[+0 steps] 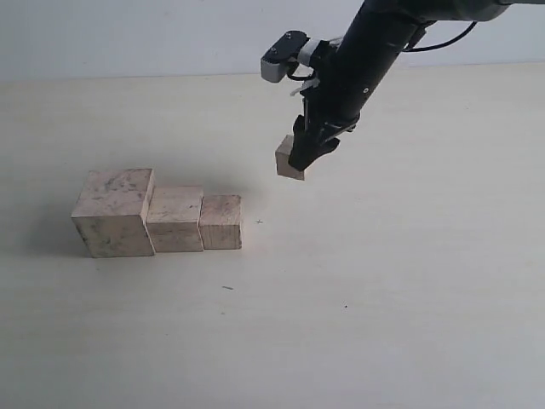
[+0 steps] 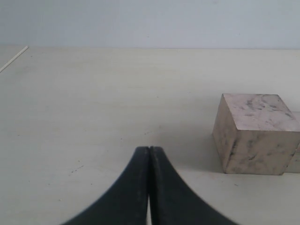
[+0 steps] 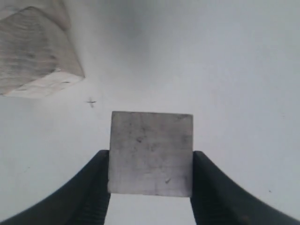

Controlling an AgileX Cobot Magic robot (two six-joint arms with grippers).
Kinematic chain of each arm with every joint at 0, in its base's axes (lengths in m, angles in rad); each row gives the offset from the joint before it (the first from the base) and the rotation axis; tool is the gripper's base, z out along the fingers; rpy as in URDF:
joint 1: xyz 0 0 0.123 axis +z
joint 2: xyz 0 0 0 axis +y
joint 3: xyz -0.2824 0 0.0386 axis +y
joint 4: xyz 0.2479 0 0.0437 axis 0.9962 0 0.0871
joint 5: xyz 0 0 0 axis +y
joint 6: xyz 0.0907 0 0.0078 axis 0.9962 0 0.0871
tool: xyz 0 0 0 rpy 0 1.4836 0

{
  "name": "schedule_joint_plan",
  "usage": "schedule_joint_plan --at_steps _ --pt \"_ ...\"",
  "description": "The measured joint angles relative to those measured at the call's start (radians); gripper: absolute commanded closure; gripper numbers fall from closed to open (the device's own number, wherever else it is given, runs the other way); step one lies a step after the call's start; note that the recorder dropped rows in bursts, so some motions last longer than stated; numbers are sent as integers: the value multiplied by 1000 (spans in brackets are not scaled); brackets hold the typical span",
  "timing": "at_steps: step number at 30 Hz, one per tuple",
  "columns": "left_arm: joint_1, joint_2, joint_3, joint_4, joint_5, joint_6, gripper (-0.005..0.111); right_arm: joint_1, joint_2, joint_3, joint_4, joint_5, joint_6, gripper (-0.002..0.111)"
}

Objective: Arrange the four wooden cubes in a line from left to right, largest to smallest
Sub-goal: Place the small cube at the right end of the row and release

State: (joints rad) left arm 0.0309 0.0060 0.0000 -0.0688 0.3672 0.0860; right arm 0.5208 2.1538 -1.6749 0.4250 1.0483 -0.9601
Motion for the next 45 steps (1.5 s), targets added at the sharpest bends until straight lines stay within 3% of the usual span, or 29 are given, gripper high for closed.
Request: schedule_joint_plan --at_steps 6,18,25,45 --pt "0 0 0 0 0 0 107 2 0 50 157 56 -250 108" --pt "0 0 0 0 0 0 107 2 0 167 212 27 -612 108" --pt "0 0 0 0 0 0 107 2 32 169 299 23 -651 108" --pt "0 0 0 0 0 0 107 33 45 169 273 -45 -689 108"
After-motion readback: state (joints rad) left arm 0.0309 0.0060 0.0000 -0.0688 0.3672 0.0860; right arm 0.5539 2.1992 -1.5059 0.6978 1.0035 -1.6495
